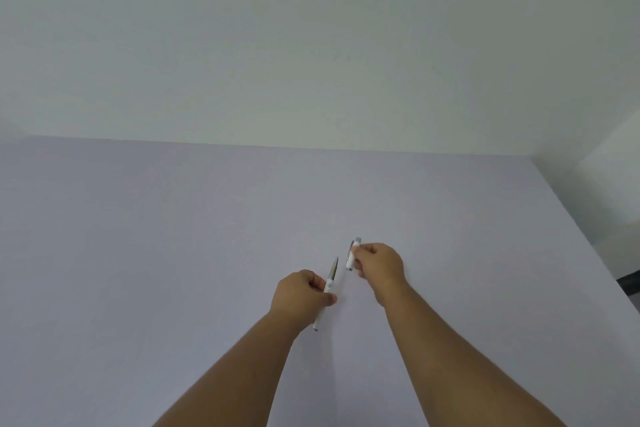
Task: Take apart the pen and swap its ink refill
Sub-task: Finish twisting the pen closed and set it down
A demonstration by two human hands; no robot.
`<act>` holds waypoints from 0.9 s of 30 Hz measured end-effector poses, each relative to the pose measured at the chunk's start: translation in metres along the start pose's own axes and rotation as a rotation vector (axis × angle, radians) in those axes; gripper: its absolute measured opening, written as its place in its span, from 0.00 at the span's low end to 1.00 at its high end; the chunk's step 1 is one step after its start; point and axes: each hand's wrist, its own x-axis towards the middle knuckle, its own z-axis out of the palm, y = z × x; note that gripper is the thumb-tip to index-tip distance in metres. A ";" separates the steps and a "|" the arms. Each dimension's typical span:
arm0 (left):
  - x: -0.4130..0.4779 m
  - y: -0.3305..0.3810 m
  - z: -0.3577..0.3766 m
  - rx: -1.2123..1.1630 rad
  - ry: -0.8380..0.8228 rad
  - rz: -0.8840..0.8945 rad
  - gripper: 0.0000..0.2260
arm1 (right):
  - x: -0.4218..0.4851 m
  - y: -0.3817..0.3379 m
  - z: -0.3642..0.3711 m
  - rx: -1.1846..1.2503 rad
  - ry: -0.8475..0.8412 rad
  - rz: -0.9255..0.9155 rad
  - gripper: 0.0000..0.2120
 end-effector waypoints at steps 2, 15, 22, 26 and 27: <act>-0.001 0.001 0.001 0.007 -0.009 0.003 0.07 | 0.000 -0.011 -0.006 0.250 0.003 0.038 0.14; -0.010 0.008 0.003 -0.031 -0.025 0.021 0.06 | -0.018 -0.004 -0.004 0.313 -0.263 0.072 0.06; -0.012 0.007 0.002 -0.085 -0.062 -0.010 0.05 | -0.024 -0.001 -0.006 0.299 -0.352 0.059 0.09; -0.011 0.004 0.003 -0.099 -0.070 -0.031 0.05 | -0.022 0.005 -0.003 0.283 -0.324 0.074 0.08; -0.010 0.003 0.004 -0.098 -0.072 -0.039 0.05 | -0.021 0.007 -0.001 0.271 -0.311 0.078 0.08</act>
